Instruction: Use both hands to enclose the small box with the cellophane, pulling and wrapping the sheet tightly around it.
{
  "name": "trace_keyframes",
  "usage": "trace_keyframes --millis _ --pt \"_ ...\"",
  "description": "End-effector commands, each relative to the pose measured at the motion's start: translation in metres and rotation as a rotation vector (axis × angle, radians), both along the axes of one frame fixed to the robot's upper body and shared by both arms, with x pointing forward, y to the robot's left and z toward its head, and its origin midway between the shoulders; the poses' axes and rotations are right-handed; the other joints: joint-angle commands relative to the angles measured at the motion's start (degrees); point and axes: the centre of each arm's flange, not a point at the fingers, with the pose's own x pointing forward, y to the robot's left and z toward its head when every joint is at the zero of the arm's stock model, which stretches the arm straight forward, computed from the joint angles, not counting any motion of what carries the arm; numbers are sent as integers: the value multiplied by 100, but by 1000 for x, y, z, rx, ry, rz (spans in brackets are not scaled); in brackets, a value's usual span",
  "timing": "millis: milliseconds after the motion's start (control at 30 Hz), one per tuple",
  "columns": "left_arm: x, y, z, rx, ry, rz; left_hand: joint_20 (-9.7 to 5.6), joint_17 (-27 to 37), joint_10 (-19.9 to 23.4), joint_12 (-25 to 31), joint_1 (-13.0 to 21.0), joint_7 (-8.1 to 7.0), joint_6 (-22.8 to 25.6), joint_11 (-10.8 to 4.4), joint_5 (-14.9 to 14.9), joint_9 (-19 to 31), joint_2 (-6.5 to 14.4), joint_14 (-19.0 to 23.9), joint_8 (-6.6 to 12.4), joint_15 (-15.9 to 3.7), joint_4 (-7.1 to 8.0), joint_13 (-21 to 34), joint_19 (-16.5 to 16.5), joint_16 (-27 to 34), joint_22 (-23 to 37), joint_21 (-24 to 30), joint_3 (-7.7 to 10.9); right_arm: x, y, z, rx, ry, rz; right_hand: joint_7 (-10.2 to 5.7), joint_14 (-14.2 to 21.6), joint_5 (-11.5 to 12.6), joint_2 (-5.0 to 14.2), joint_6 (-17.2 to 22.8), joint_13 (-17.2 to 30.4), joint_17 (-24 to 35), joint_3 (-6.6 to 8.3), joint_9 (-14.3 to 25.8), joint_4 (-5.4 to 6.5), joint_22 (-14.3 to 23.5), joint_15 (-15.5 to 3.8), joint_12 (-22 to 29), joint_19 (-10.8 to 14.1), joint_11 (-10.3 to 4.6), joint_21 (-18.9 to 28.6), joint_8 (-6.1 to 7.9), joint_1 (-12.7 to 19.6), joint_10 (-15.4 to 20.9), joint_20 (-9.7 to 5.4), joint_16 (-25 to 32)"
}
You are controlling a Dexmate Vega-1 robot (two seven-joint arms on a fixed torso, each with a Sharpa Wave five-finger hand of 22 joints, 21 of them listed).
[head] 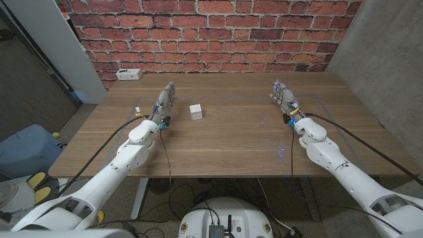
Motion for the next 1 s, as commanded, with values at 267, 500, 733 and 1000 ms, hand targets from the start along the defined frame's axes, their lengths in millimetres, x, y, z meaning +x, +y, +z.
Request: trace_keyframes --millis 267,500,733,1000 --pt "2 -1 -4 -10 13 4 91 11 -912 30 -8 -49 -694 8 32 10 70 -918 49 16 -6 30 -41 31 27 11 26 7 12 20 -115 -17 -35 -42 38 27 33 165 10 17 86 8 -70 8 67 54 62 63 35 66 135 100 20 41" --pt "0 1 -8 -18 13 10 100 11 -902 34 -8 -56 -669 16 32 11 68 -911 56 18 -8 30 -32 33 28 6 20 7 21 30 -190 -24 -51 -58 63 20 42 195 10 17 107 8 -105 8 61 58 66 41 36 69 177 126 39 45" --pt "-3 4 -12 -23 17 13 109 11 -890 36 -7 -59 -646 35 32 11 66 -901 60 28 -12 31 -23 35 28 -1 14 5 31 39 -255 -36 -69 -78 79 12 52 228 11 17 126 9 -140 8 44 67 64 29 35 71 216 170 86 47" --pt "-7 8 -17 -30 19 20 122 11 -863 45 -6 -51 -594 49 32 12 64 -886 74 33 -15 32 -11 38 28 -6 8 2 44 51 -338 -54 -83 -97 113 6 73 286 12 17 151 10 -173 8 35 79 90 14 44 83 260 224 116 55"
